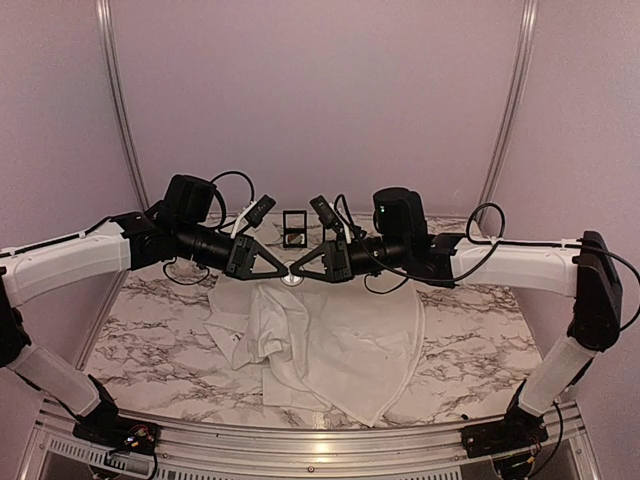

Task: Remove the brooch from the garment
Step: Close the brooch at the center of the board.

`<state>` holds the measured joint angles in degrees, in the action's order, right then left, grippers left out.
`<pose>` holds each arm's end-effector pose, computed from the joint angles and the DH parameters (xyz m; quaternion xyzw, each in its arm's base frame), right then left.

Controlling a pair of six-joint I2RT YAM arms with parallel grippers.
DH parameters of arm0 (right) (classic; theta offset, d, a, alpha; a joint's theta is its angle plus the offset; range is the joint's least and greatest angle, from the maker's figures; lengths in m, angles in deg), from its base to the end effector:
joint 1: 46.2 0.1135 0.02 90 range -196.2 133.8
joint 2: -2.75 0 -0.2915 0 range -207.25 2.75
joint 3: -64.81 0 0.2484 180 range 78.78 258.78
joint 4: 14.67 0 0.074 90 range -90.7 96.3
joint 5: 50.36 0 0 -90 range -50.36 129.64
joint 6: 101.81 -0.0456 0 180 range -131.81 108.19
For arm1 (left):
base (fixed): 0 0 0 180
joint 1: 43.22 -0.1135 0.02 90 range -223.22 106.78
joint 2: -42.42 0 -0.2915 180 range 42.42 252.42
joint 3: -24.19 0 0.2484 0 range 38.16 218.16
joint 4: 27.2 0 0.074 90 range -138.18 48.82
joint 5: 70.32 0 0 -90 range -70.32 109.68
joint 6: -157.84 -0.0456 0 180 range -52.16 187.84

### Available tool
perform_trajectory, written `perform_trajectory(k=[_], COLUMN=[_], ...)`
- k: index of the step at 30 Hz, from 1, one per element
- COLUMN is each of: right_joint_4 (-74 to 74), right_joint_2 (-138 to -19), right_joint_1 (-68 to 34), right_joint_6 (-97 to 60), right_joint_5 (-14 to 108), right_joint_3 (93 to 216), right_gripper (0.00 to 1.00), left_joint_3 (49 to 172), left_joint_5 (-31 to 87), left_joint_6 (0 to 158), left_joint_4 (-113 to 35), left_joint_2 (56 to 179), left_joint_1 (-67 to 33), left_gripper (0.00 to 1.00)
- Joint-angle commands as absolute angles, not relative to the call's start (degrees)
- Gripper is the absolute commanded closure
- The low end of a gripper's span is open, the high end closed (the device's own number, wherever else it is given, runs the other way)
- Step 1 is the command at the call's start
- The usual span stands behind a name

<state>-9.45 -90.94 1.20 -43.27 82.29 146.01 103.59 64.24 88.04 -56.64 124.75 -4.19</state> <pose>0.2370 0.3034 0.3180 -0.3167 0.7152 0.5758 0.2379 0.2277 -0.2258 0.3327 0.3129 0.7700 -0.5092 0.2236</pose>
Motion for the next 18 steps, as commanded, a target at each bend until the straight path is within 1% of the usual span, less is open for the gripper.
perform_trajectory(k=[1, 18], right_joint_4=[-9.43, -6.29], right_joint_2=[-90.85, -90.41], right_joint_1=[1.26, 1.59], right_joint_6=[-42.26, -39.16], right_joint_5=[82.60, 78.81], right_joint_3=[145.67, 146.67], right_gripper=[0.86, 0.90], left_joint_3=[103.25, 102.91], left_joint_5=[64.53, 67.07], left_joint_6=[88.17, 94.85], left_joint_4=[-55.09, -50.75], left_joint_2=[125.12, 124.76], left_joint_1=[-4.20, -4.13], left_gripper=[1.00, 1.00])
